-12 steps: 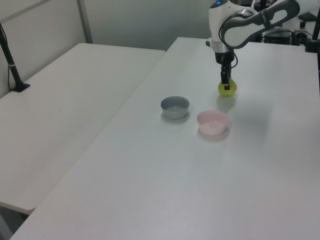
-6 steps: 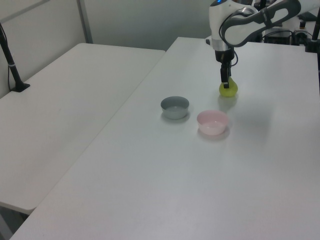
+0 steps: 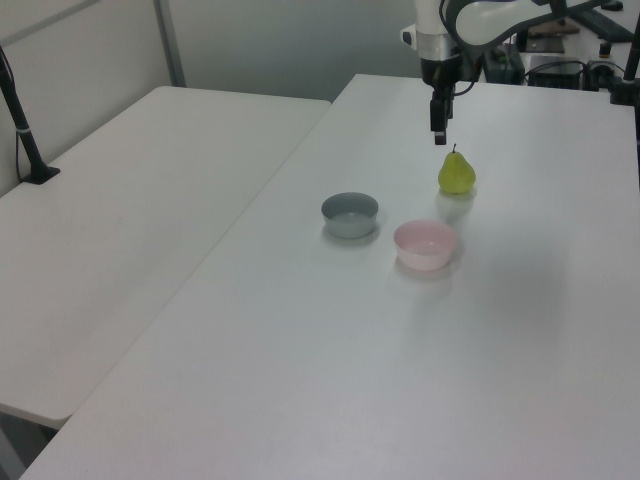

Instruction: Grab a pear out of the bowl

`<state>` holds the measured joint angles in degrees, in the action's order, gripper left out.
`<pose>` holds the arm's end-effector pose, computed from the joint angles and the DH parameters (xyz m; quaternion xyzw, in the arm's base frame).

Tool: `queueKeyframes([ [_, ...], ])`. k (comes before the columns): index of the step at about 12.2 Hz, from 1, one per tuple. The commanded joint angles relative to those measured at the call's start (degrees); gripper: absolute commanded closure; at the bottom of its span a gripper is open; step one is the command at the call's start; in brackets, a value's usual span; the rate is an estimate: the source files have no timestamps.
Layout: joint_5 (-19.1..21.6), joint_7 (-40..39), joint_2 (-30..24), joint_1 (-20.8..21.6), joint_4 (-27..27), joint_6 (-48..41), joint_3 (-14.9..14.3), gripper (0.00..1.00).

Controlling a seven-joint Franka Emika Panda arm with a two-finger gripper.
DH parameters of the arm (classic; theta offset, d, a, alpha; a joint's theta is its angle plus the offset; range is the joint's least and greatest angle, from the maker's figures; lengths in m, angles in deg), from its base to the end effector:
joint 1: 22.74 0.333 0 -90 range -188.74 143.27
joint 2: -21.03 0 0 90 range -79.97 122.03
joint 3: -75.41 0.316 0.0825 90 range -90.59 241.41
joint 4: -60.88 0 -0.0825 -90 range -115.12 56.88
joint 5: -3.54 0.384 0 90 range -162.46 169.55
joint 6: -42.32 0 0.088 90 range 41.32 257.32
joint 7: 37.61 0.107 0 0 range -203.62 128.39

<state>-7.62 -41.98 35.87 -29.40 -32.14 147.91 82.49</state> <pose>0.6354 -0.0176 0.4698 0.9945 0.0678 -0.0211 0.0767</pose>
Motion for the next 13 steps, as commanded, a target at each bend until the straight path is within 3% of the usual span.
queueKeyframes([
  [1,0.2,8.6,-4.4,6.0,-0.3,-3.6,-0.4,0.0],
  [4,7.0,11.1,-9.9,7.0,-0.6,-7.4,-1.4,0.0],
  [6,7.1,10.6,-11.3,8.3,-0.6,-9.8,-3.9,0.0],
  [7,7.2,10.5,-12.2,10.8,-0.5,-10.5,-7.1,0.0],
  [8,7.2,10.5,-12.3,11.4,-0.5,-10.6,-8.3,0.0],
  [13,7.2,10.3,-12.4,11.1,-0.4,-11.3,-8.1,0.0],
])
